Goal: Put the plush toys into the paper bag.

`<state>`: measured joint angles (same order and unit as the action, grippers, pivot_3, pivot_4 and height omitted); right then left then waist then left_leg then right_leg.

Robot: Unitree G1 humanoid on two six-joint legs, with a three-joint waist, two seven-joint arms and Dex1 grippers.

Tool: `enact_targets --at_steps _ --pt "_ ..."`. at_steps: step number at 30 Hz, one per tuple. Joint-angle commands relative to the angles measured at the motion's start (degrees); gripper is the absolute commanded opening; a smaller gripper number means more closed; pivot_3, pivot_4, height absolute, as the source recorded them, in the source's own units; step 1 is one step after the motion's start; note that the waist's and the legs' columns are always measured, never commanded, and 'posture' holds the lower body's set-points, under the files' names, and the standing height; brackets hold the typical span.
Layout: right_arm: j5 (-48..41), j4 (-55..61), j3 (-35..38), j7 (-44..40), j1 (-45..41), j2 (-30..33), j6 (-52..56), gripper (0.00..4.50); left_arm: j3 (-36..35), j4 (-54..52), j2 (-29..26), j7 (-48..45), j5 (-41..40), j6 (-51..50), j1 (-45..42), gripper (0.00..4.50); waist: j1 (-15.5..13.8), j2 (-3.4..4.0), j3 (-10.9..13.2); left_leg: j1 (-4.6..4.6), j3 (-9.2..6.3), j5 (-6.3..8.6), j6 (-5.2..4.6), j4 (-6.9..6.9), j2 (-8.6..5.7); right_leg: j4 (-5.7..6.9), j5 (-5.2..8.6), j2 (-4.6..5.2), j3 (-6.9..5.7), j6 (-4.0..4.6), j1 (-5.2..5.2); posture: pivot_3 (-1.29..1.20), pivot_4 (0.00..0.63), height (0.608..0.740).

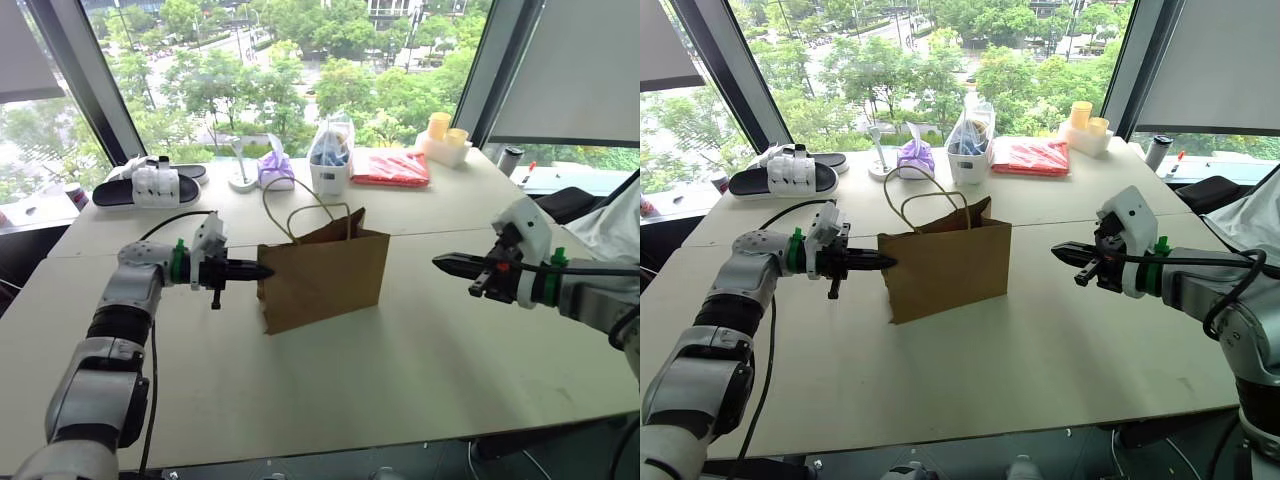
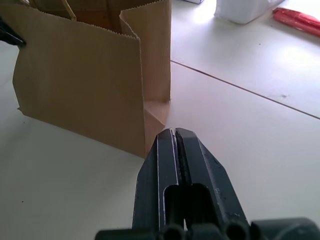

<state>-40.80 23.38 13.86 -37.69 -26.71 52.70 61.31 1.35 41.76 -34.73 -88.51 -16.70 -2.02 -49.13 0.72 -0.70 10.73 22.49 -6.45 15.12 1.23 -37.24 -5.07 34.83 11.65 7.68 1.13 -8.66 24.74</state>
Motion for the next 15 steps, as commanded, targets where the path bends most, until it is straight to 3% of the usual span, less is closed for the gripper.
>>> enact_targets --at_steps 1,3,10,15 --pt "0.12 -0.08 -0.41 -0.65 -1.74 -0.44 -1.83 0.00 -1.68 -5.45 -2.46 1.88 -0.08 -1.15 1.73 0.27 -0.01 0.00 0.00 0.00 0.00 0.00 0.00 0.00 0.00 0.01 0.00 0.00 0.00 0.00 0.01 0.00 0.150 0.740" --pt "0.02 -0.57 -1.02 -0.43 -2.05 -0.91 -1.91 0.00 -2.81 -9.56 -4.02 2.98 -1.43 -4.12 4.05 0.85 0.06 0.00 0.00 0.00 -0.02 0.00 0.00 0.01 0.01 0.06 0.00 -0.01 0.00 0.00 0.03 0.00 0.150 0.740" --pt "-0.19 -0.68 -2.00 -0.96 -1.96 -1.75 -1.79 0.00 -7.28 -23.75 -10.51 5.81 -6.00 -14.68 12.63 4.27 0.06 0.00 0.00 0.00 -0.12 0.01 -0.01 0.03 0.03 0.11 0.00 0.00 0.05 0.00 0.10 0.00 0.150 0.740" --pt "-1.45 -0.27 -1.76 -1.52 -2.15 -2.82 -1.65 0.00 -11.91 -36.55 -14.42 10.96 -11.26 -25.24 19.85 4.44 0.00 0.01 0.00 -0.01 -0.14 0.01 -0.01 0.04 0.06 0.09 0.00 0.01 0.06 0.00 0.10 0.00 0.150 0.740"
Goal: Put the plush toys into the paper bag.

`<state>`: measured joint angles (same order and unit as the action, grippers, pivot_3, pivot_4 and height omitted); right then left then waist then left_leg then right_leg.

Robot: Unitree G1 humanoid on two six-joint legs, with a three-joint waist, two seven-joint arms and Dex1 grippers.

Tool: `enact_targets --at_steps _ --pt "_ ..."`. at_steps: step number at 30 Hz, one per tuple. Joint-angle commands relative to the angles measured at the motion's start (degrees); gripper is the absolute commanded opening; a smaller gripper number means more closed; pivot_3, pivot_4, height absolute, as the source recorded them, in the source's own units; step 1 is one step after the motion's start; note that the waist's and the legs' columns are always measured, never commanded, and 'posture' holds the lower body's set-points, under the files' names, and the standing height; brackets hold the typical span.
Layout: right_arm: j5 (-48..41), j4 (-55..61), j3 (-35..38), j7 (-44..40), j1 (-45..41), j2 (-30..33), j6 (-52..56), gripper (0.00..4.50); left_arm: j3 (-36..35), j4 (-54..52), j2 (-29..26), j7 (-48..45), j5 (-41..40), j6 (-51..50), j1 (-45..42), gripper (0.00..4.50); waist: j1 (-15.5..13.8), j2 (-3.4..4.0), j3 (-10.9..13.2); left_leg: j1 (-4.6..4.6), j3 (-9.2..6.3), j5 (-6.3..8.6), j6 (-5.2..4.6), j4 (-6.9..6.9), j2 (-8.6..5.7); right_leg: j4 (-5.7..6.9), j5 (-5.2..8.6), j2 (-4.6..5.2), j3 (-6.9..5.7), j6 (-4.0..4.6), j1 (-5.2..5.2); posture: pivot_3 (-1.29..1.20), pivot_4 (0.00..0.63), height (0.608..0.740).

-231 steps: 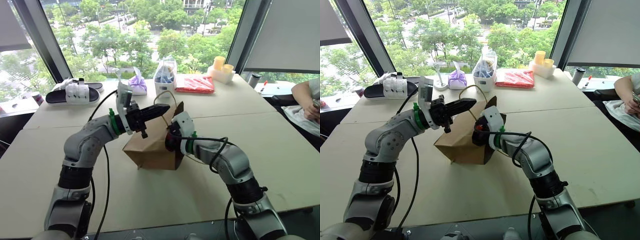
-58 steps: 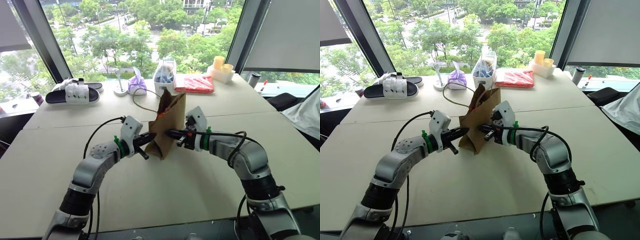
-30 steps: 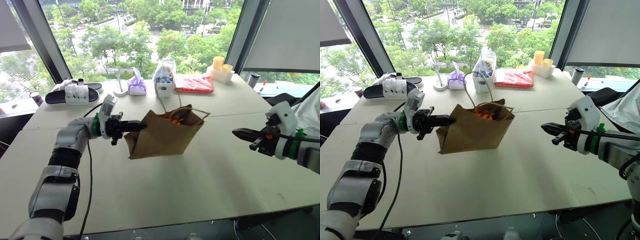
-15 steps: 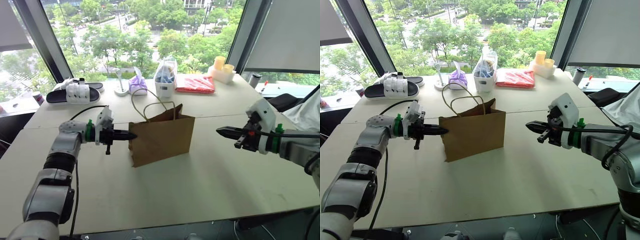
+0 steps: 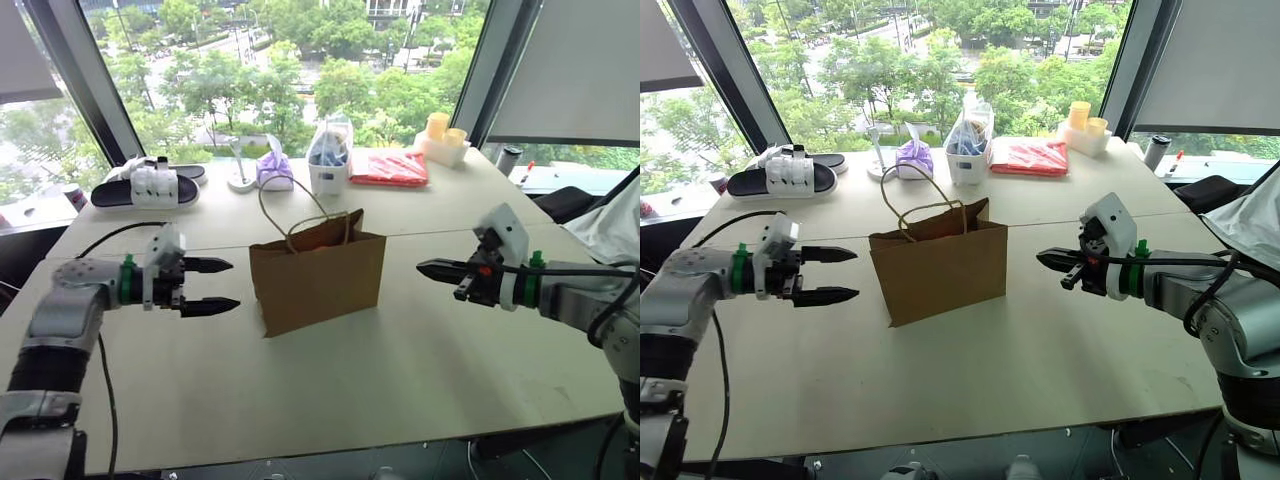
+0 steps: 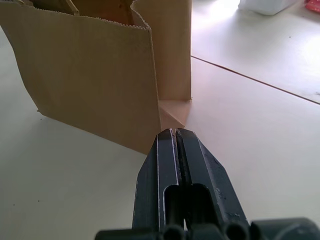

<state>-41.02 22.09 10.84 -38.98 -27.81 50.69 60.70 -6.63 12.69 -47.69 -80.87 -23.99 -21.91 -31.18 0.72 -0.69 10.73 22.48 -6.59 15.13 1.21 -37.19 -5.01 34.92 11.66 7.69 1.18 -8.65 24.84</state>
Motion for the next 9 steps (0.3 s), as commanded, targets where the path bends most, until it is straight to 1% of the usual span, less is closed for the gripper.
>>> enact_targets --at_steps 1,5,9 --pt "-1.82 1.21 1.32 0.13 -1.11 -1.53 -0.59 0.00 -5.11 -10.39 -1.58 4.70 -5.61 -7.59 3.18 4.44 -0.02 0.00 0.00 0.00 0.00 0.00 0.00 0.00 0.00 -0.01 0.00 0.00 0.00 0.00 0.00 0.00 0.150 0.740" --pt "-3.31 3.19 -0.11 -0.97 -0.06 -2.39 0.07 0.00 -9.38 -22.42 -2.36 10.20 -11.99 -16.81 9.10 4.44 0.02 0.00 0.00 0.00 -0.01 0.00 0.00 0.00 0.11 0.00 0.00 0.00 0.01 0.00 -0.01 0.00 0.150 0.740" --pt "-4.96 3.05 -0.46 -1.21 -0.40 -3.09 0.71 0.00 -11.94 -28.33 -2.29 15.25 -15.52 -21.37 12.29 4.44 0.00 0.00 0.00 -0.01 -0.01 0.00 0.01 0.00 0.13 0.00 0.00 -0.01 0.01 0.01 -0.02 0.00 0.150 0.740"
